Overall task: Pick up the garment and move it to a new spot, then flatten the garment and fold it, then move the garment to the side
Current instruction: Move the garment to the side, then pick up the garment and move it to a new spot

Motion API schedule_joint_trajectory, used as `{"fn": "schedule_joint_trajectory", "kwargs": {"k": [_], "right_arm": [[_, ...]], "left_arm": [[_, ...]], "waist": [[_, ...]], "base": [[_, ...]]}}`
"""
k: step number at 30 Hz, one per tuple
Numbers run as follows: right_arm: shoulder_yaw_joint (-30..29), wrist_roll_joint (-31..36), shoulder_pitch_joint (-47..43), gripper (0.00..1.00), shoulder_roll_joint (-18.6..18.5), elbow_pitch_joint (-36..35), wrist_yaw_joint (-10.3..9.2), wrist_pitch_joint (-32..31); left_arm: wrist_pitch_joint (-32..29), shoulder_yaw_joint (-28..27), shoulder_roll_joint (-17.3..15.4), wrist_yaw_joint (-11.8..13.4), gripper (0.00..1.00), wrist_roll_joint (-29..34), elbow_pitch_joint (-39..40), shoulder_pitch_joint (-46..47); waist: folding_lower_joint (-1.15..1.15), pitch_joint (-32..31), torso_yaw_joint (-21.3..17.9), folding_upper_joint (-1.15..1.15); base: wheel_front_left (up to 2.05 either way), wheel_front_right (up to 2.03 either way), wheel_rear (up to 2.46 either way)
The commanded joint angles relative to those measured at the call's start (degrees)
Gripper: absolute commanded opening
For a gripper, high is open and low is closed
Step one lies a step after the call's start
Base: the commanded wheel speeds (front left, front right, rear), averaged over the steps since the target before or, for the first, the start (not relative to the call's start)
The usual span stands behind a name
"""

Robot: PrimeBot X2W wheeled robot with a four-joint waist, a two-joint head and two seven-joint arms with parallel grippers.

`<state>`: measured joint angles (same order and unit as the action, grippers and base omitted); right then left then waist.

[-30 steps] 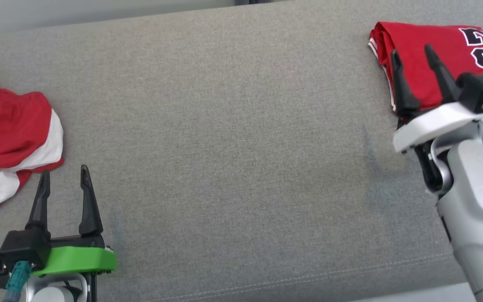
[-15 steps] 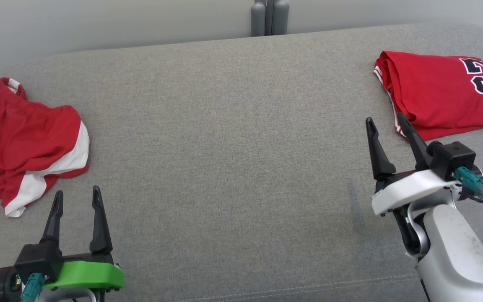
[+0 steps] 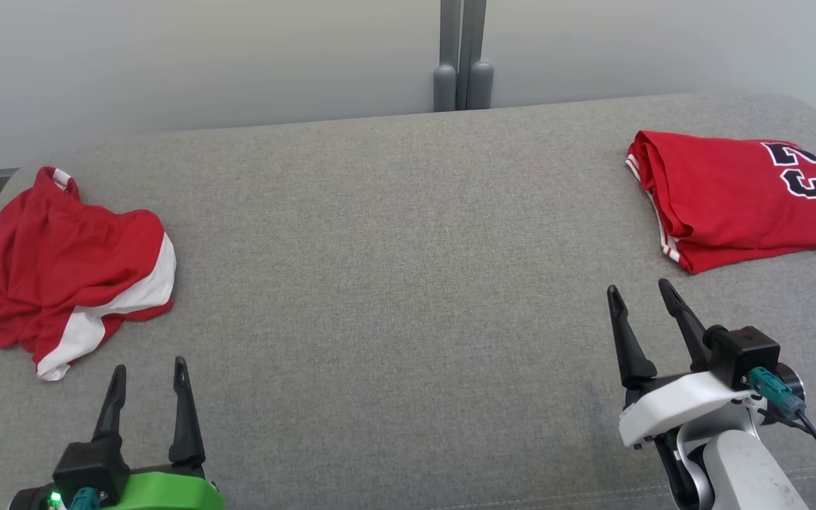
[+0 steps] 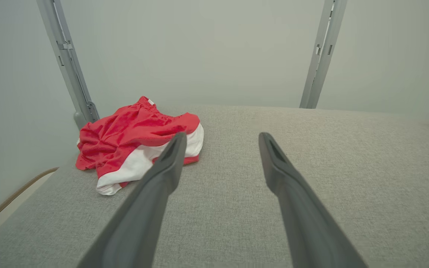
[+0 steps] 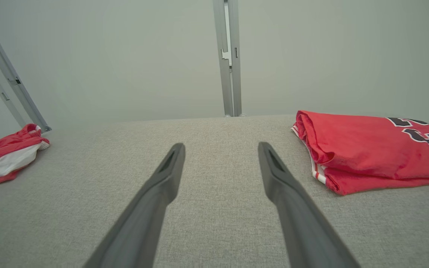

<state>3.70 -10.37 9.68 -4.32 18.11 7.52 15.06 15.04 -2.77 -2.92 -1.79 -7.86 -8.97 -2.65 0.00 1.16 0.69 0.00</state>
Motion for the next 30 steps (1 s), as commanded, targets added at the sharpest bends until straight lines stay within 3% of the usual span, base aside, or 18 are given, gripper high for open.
{"fn": "schedule_joint_trajectory", "kwargs": {"k": [1, 30], "right_arm": [[-0.26, 0.2, -0.79, 1.0, -0.05, -0.42, -0.05, 0.17], [-2.11, 0.16, -4.61, 1.0, 1.38, -3.06, -0.05, -1.11]], "left_arm": [[0.15, 0.14, -0.16, 0.27, 1.0, 0.41, -0.04, -0.58], [0.15, -0.24, -0.38, 1.26, 1.0, 1.62, 0.63, -0.48]], "waist": [[0.0, -0.38, 0.12, 0.0], [0.0, -0.46, 0.84, 0.0]], "base": [[0.0, 0.0, 0.0], [0.0, 0.0, 0.0]]}}
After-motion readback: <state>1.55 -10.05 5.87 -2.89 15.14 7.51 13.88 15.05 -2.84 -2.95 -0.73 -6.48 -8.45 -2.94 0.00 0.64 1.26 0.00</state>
